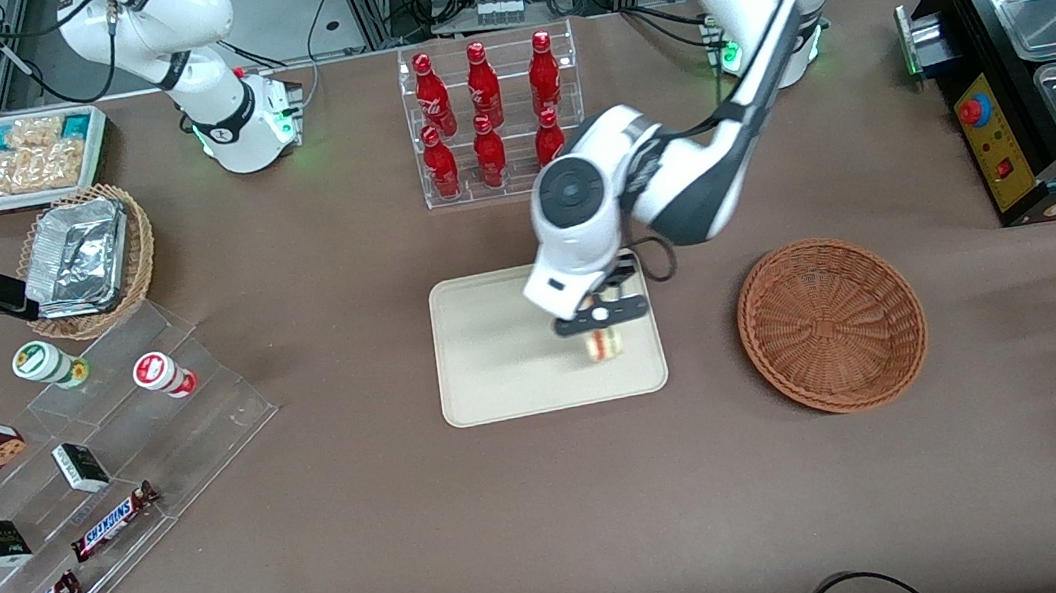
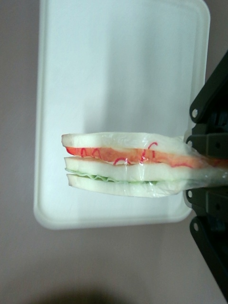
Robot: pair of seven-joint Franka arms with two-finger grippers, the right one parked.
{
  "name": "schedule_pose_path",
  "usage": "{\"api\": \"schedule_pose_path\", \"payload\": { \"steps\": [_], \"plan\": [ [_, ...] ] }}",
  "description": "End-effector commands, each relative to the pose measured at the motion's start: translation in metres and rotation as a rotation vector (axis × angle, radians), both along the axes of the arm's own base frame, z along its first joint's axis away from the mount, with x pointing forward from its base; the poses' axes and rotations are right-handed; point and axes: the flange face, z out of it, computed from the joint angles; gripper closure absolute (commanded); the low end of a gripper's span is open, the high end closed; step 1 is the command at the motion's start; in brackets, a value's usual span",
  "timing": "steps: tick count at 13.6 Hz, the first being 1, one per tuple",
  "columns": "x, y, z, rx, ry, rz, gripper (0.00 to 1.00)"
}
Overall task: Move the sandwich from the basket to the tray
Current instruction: 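Lift the sandwich and carry it over the cream tray, then lower the sandwich onto the tray and open the left gripper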
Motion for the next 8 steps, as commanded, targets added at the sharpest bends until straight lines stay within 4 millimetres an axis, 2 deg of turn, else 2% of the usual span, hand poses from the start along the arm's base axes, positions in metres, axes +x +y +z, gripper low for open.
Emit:
{"api": "schedule_pose_path", "payload": {
  "steps": [1,3,4,8],
  "plan": [
    [-0.009,-0.039,-0.024,-0.016,-0.036,-0.038,1.00],
    [-0.013,-0.045,-0.049,-0.019,-0.028,-0.050,1.00],
    [-0.021,-0.052,-0.061,-0.006,-0.020,-0.068,1.00],
    [-0.032,-0.057,-0.078,0.012,-0.008,-0.085,1.00]
  ]
}}
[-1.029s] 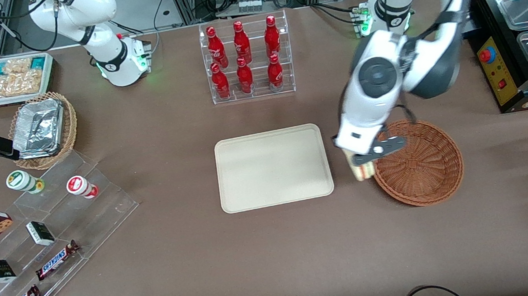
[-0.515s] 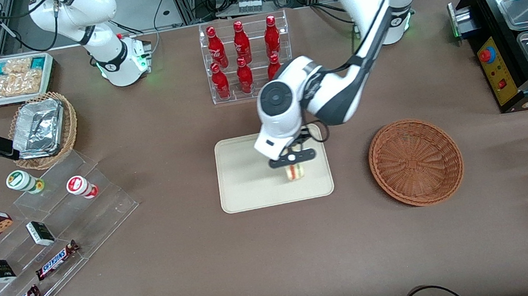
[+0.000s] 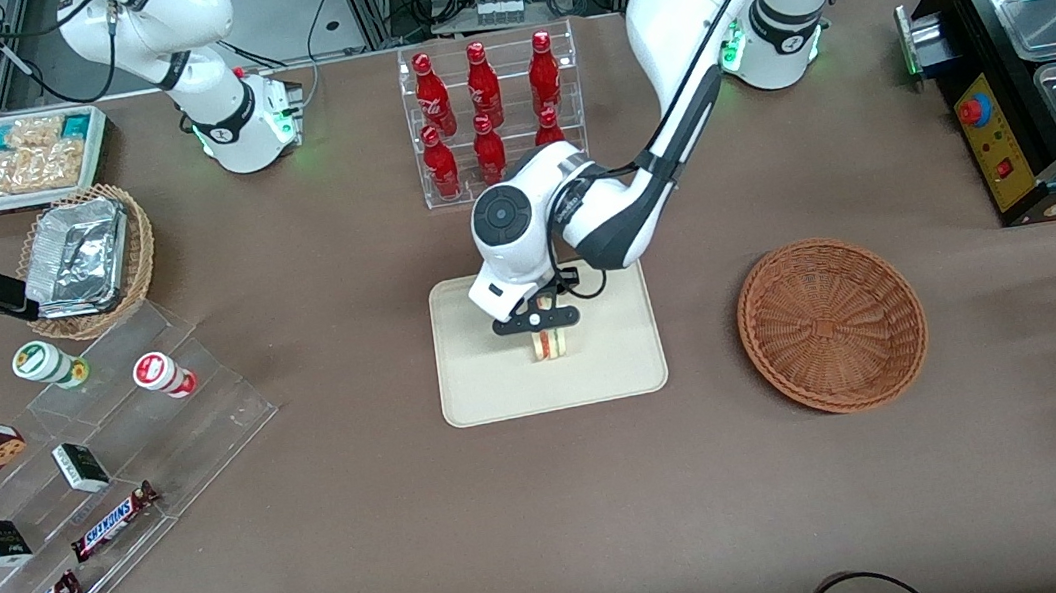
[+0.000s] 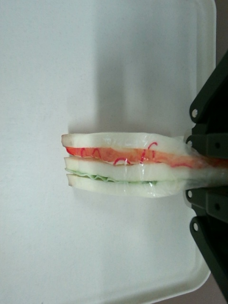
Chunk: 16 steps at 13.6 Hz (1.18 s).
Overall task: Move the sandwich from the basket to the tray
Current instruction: 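Lower the sandwich onto the tray and open the left gripper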
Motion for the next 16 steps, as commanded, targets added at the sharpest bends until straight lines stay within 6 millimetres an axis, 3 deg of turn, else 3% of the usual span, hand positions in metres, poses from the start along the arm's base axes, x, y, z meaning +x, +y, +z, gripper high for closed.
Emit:
{"api": "schedule_pose_path", "payload": {
  "steps": [1,4,5,6,7,8,9,12,14,16],
  "plan": [
    [0.002,-0.005,0.001,0.010,-0.024,0.003,1.00],
    [0.005,-0.002,-0.008,0.016,-0.019,0.017,1.00],
    [0.006,-0.002,-0.011,0.011,-0.021,0.018,0.91],
    [0.006,-0.004,-0.013,0.003,-0.026,0.017,0.90],
    [0.006,-0.005,-0.015,0.001,-0.027,0.018,0.77],
    [0.007,-0.005,-0.015,0.000,-0.028,0.018,0.34],
    [0.007,-0.005,-0.013,-0.002,-0.031,0.014,0.00],
    [0.012,-0.002,0.002,-0.006,-0.041,0.022,0.00],
    [0.015,0.001,0.032,-0.003,-0.053,0.027,0.00],
    [0.014,0.008,0.081,0.005,-0.061,0.037,0.00]
  ]
}}
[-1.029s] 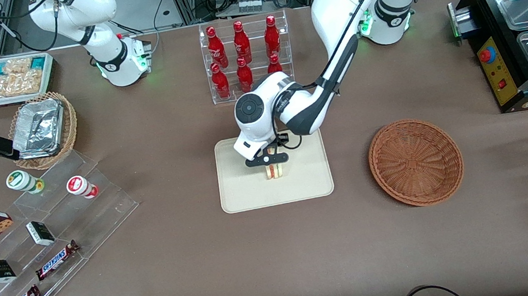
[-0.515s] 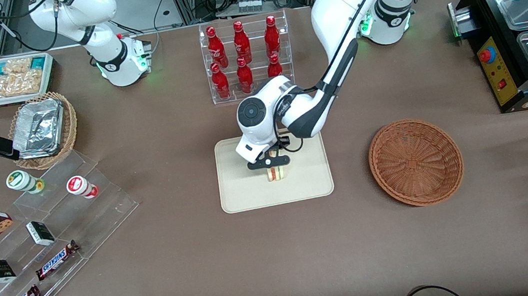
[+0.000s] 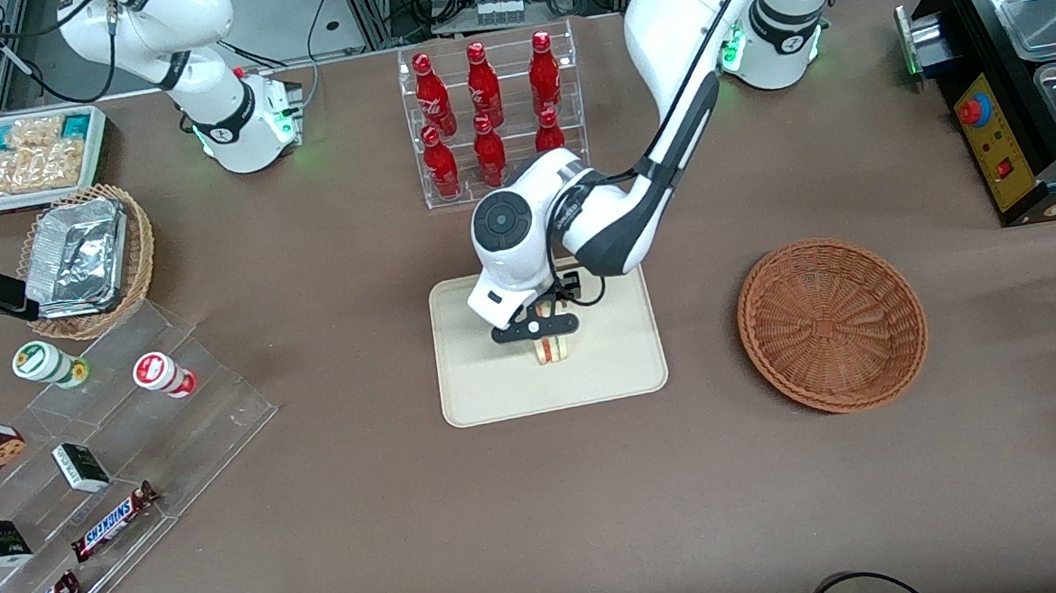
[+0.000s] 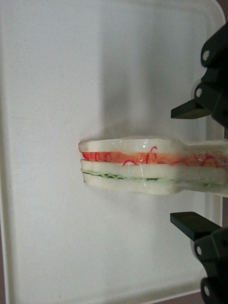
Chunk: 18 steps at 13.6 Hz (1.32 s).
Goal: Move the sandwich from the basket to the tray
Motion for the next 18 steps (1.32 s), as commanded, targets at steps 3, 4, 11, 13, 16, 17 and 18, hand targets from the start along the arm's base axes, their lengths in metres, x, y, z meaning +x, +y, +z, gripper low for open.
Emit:
{"api": "schedule_pose_path", "payload": {
  "steps": [3,4,11,13,16,17,18],
  "plan": [
    [0.030,0.066,0.151,-0.017,-0.052,0.117,0.00],
    [0.031,0.079,0.177,-0.017,-0.050,0.133,0.00],
    [0.060,0.258,0.289,0.048,-0.011,0.152,0.00],
    [0.061,0.306,0.299,0.049,-0.016,0.145,0.00],
    [0.060,0.367,0.313,0.038,-0.008,0.073,0.00],
    [0.058,0.382,0.319,0.008,-0.005,0.039,0.00],
    [0.059,0.400,0.324,-0.009,-0.001,0.022,0.00]
  ]
}}
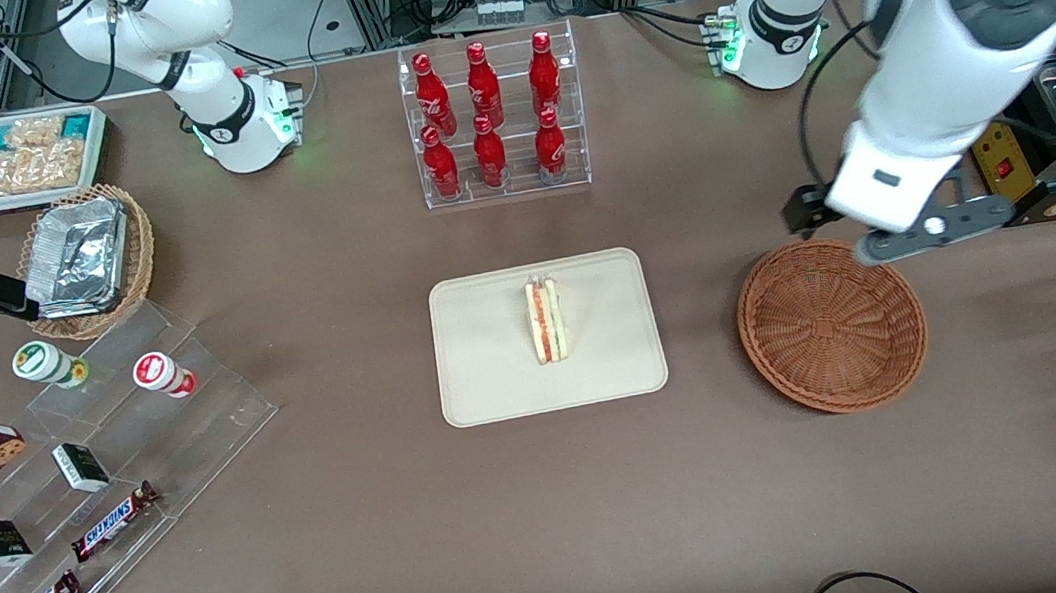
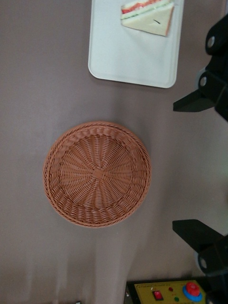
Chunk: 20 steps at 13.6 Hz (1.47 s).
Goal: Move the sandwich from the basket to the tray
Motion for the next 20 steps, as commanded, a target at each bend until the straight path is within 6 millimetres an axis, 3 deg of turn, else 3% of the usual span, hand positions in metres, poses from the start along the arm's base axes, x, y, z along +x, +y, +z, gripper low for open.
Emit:
{"api": "schedule_pose_path", "payload": {
  "steps": [1,3,8,9,10,15,20],
  "plan": [
    [-0.013,0.040,0.013,-0.035,0.016,-0.064,0.00],
    [-0.008,0.072,0.019,-0.045,0.017,-0.094,0.00],
    [0.002,0.096,0.034,-0.067,-0.008,-0.240,0.00],
    [0.004,0.119,0.037,-0.079,-0.014,-0.285,0.00],
    [0.003,0.125,0.040,-0.090,-0.019,-0.296,0.00],
    [0.000,0.128,0.042,-0.081,-0.027,-0.150,0.00],
    [-0.024,0.133,0.047,-0.073,-0.032,-0.137,0.00]
  ]
}}
